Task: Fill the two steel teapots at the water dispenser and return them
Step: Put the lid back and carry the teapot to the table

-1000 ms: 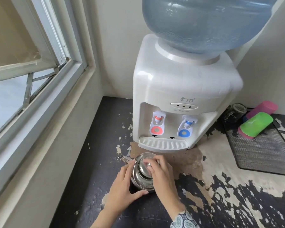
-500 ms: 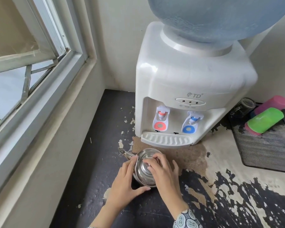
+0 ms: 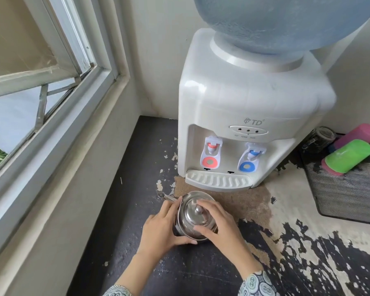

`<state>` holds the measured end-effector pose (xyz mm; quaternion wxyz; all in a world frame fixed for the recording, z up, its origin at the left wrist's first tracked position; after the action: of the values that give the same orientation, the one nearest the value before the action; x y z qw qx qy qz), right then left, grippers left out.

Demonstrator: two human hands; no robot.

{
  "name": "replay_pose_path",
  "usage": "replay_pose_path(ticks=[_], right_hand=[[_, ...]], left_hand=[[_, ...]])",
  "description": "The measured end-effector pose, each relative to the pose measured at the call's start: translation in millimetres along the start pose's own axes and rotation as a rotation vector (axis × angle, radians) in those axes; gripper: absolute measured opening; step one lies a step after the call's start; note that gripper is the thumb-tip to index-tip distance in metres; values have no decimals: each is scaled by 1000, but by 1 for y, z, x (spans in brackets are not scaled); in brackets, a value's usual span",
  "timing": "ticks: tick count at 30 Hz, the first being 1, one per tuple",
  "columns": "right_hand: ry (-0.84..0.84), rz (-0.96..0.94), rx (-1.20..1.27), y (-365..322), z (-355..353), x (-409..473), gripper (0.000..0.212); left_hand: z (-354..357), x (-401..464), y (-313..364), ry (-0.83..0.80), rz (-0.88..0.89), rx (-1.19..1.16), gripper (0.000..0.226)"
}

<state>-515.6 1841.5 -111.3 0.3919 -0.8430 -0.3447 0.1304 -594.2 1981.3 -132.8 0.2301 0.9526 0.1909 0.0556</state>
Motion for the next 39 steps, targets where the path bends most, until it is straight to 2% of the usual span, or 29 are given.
replay_pose_path(ticks=[3, 6, 8, 10, 15, 17, 20, 24, 27, 29, 33, 39], right_hand=[[-7, -15, 96, 5, -4, 0, 55], [68, 28, 302, 11, -8, 1, 40], [126, 74, 406, 13, -9, 1, 43], [167, 92, 428, 13, -8, 0, 46], [259, 161, 436, 18, -8, 0, 32], [276, 182, 471, 18, -8, 2, 35], [276, 169, 512, 14, -15, 3, 35], [330, 216, 505, 14, -23, 1, 43], [353, 279, 542, 5, -28, 5, 51], [331, 304, 562, 0, -30, 8, 49], [284, 335, 627, -8, -34, 9, 49], [283, 355, 603, 3, -62, -34, 61]], left_hand=[[-8, 3, 1, -33, -15, 13, 119], [-19, 13, 2, -49, -93, -65, 109], [-28, 22, 2, -34, -158, -115, 107], [-33, 31, 5, -34, -166, -109, 100], [-37, 44, 10, -71, -172, -22, 99], [-34, 44, 9, -90, -196, -111, 90], [-27, 39, 3, -83, -219, -416, 63], [-34, 41, 10, 86, -152, -669, 49], [-29, 51, 23, 1, -121, -790, 55], [-22, 55, 30, -74, -121, -774, 60], [-20, 59, 37, -88, -97, -727, 62], [-14, 30, 81, -198, -40, -754, 68]])
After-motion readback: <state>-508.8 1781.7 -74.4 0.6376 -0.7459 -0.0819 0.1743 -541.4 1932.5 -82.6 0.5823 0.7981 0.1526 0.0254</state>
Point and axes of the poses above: each hand's wrist, its own x-axis towards the middle knuckle, its own z-axis out of the palm, y = z × x, the point moved 6 cm from there along x, towards the middle knuckle, and after that the axes turned 6 degrees about y, right-handed, at the moved point
